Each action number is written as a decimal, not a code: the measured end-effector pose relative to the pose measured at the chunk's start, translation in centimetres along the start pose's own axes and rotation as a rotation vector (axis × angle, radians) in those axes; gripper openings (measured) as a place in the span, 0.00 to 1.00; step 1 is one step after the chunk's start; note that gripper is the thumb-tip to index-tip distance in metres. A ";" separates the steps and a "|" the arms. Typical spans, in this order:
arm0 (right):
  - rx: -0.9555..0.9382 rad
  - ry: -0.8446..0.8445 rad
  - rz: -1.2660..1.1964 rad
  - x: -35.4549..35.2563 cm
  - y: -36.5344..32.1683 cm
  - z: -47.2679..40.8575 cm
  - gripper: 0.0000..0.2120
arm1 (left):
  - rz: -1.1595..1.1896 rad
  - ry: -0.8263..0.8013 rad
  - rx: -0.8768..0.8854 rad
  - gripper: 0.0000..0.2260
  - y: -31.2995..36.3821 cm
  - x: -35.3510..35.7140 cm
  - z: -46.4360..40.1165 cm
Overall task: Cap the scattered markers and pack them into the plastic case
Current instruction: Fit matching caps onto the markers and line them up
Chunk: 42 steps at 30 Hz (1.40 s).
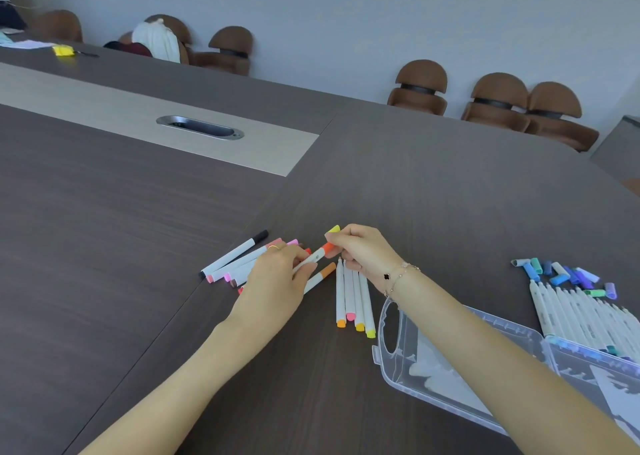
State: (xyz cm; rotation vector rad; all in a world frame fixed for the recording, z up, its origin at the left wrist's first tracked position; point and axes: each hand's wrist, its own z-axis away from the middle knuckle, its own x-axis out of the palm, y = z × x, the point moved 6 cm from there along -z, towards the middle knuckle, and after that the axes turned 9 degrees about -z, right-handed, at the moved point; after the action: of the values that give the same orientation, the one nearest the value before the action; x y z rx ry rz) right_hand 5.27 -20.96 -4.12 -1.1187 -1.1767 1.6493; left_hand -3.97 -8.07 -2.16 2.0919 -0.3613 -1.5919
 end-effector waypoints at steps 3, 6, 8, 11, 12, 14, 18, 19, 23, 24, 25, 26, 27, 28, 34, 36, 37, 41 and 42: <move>0.011 0.030 -0.058 0.1 -0.2 -0.1 0.10 | 0.039 0.088 0.003 0.10 -0.1 -0.2 -0.1; 0.021 0.023 -0.057 0.5 -0.2 -0.3 0.10 | 0.054 0.115 -0.015 0.09 -0.4 -0.2 -0.2; -0.003 -0.005 -0.007 0.8 -0.7 -0.5 0.10 | 0.062 0.133 -0.052 0.08 -0.8 -0.4 -0.3; -0.091 -0.063 0.237 0.2 -2.2 -1.3 0.10 | 0.033 0.117 -0.105 0.07 -1.4 -0.3 -0.5; -0.125 -0.049 0.323 -0.5 -2.6 -1.6 0.11 | -0.023 0.118 -0.101 0.08 -1.6 -0.2 -0.5; -0.191 0.057 0.417 -2.9 -3.1 -2.3 0.11 | -0.120 0.132 -0.105 0.08 -2.3 0.0 -0.4; -0.224 0.142 0.544 -6.4 -2.6 -2.4 0.11 | -0.329 0.172 -0.039 0.15 -2.6 0.2 -0.4; -0.221 0.134 0.573 -6.8 -2.4 -2.4 0.11 | -0.334 0.204 -0.019 0.17 -2.1 0.1 -0.3; -0.224 0.139 0.603 -7.8 -2.1 -2.4 0.10 | -0.213 0.204 0.118 0.11 1.4 0.2 0.3; -0.232 0.141 0.600 -7.9 -2.2 -2.4 0.10 | -0.227 0.119 0.137 0.09 2.2 1.0 0.3; -0.240 0.141 0.603 -7.9 -2.4 -2.5 0.10 | -0.256 0.028 0.146 0.08 2.8 1.8 0.3; -0.251 0.139 0.608 -7.8 -2.6 -2.6 0.10 | -0.286 -0.036 0.151 0.08 3.3 2.5 0.3; -0.264 0.133 0.612 -7.7 -2.8 -2.7 0.11 | -0.305 -0.083 0.142 0.09 3.5 3.1 0.3; -0.276 0.122 0.620 -7.5 -2.9 -2.7 0.11 | -0.314 -0.114 0.122 0.10 3.6 3.5 0.1; -0.257 -0.016 0.754 -6.3 -2.2 -4.0 0.09 | -0.385 -0.207 0.040 0.11 3.3 4.2 -0.5; -0.249 -0.050 0.786 -5.8 -1.7 -4.5 0.09 | -0.406 -0.230 0.019 0.10 2.9 4.1 -0.6; -0.249 -0.056 0.797 -5.5 -1.5 -4.7 0.09 | -0.409 -0.241 0.008 0.09 2.6 4.1 -0.7; -0.253 -0.058 0.816 -4.7 -1.2 -5.5 0.09 | -0.378 -0.222 -0.022 0.12 1.4 3.7 -0.4; -0.247 -0.056 0.818 -4.6 -1.2 -5.7 0.09 | -0.377 -0.211 -0.017 0.13 1.3 3.6 -0.2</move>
State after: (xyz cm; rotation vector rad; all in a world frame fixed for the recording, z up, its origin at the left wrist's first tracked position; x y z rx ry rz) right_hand 12.10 -23.57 -3.04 -1.8920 -1.0316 2.1715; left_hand -2.61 -10.85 -4.41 2.0718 -0.0189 -2.0314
